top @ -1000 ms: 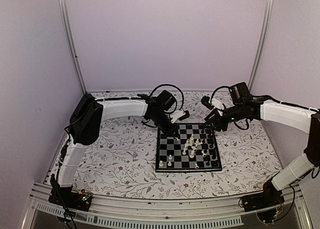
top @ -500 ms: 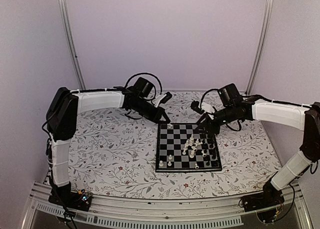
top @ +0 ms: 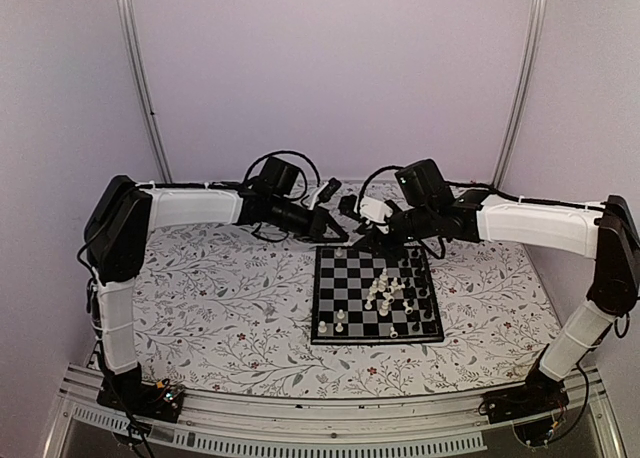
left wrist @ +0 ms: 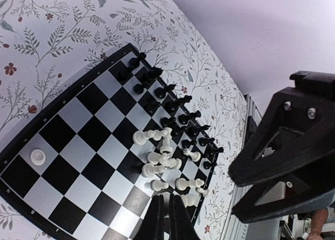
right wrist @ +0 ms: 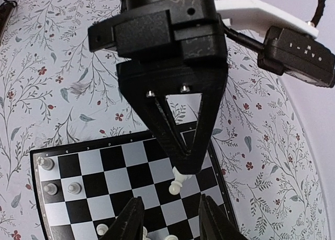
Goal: Set up the chess pieces on the board
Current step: Place the chess piece on the chessboard.
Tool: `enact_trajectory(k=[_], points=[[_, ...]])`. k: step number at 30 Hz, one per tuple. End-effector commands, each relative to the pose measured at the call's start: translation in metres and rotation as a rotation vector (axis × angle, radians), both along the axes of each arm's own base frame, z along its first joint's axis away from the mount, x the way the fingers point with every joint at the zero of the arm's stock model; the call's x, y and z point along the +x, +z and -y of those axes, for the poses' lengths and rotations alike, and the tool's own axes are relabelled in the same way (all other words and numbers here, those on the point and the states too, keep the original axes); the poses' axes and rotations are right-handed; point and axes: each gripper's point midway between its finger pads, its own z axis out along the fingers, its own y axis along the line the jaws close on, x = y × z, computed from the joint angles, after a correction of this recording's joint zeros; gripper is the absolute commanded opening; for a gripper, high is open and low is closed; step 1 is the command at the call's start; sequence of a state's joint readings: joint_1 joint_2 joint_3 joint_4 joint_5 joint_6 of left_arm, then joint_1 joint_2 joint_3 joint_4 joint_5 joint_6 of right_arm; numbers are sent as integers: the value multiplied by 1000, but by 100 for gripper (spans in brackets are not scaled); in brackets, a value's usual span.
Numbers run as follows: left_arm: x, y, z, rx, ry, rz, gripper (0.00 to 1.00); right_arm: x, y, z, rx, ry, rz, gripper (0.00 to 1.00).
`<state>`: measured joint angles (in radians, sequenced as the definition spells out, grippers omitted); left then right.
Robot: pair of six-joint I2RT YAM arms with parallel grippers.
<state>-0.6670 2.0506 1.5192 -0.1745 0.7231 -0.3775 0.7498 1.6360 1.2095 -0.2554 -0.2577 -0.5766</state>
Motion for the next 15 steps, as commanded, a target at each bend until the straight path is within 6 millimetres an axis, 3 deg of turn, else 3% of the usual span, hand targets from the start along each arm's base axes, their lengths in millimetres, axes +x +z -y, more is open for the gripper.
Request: enact_trajectory(k=[1, 15], points=[[-2, 38, 1, -111, -14, 12, 3, 6, 2, -11, -13, -12, 51, 39], [-9, 45, 4, -155, -47, -12, 2, 10, -3, -16, -19, -42, 74, 33]])
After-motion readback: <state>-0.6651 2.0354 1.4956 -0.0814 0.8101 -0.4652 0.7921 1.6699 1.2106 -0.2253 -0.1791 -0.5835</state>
